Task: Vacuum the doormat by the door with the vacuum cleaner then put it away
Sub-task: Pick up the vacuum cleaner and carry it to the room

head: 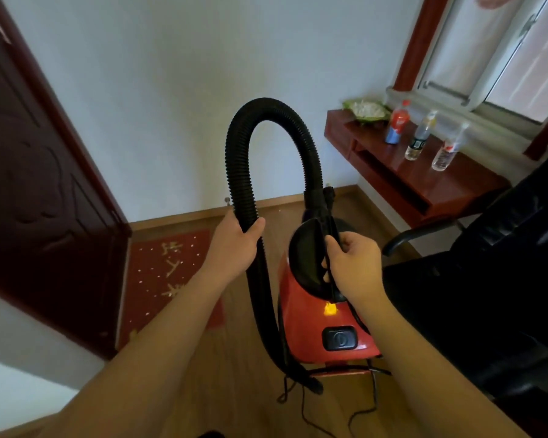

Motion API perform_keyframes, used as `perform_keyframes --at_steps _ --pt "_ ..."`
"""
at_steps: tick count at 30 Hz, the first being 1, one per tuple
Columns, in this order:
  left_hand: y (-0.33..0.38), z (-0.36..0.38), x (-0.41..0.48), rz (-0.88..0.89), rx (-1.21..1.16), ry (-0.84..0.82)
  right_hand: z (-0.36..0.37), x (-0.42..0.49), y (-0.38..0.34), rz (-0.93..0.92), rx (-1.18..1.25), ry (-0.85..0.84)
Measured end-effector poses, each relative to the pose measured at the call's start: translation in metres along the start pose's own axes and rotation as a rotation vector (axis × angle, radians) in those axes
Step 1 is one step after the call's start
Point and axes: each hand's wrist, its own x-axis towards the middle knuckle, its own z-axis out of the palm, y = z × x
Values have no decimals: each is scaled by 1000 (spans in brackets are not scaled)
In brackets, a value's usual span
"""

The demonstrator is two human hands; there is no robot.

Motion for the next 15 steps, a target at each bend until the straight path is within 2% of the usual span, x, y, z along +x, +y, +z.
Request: perform_keyframes --at_steps 7,15 --pt "-56 54 44 -122 -9 -41 22 51 75 79 -53 -74" --pt "-181 130 128 -301 -76 -122 88 126 192 212 -143 -163"
